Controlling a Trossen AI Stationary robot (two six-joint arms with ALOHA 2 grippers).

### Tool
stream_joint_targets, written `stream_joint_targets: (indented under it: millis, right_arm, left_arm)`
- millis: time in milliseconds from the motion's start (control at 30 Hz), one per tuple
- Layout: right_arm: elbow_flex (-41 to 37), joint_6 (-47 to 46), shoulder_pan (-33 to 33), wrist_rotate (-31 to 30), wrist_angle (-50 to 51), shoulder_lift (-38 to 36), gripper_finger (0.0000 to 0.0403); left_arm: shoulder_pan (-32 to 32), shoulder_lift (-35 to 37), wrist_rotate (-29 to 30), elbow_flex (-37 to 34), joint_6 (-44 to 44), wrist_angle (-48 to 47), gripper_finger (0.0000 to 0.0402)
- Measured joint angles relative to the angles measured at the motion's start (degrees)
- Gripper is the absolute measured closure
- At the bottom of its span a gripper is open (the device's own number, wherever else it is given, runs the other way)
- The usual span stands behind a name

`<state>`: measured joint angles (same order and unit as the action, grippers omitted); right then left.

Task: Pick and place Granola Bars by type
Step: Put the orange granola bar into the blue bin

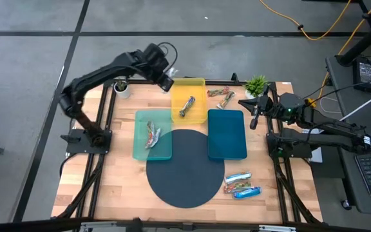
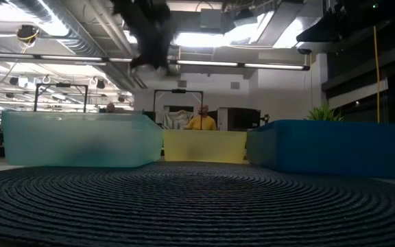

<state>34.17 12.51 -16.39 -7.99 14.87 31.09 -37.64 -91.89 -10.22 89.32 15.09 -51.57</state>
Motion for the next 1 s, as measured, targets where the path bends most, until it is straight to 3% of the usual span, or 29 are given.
stream_joint_targets:
  millis: [133,233,667,1000]
  right_arm:
    - [0.0,0.0,0.01,0.0,0.0,0.0,0.0377]
    - [0.0,0.0,0.01,0.0,0.0,0.0,0.0377]
    - [0.0,0.0,-0.01,0.0,-0.02,0.0,0.0377]
    - [0.0,0.0,0.0,0.0,-0.02,0.02,0.0377]
  left_arm:
    - [2.6,6.8,-12.81,0.0,-5.17,6.22,0.0383]
    - [4.41,11.19,-18.36,0.09,-5.54,11.39,0.0383]
    - [8.43,19.79,-18.5,0.11,-3.67,17.97,0.0384]
    - [11.78,19.84,-29.05,0.09,-2.06,28.44,0.0384]
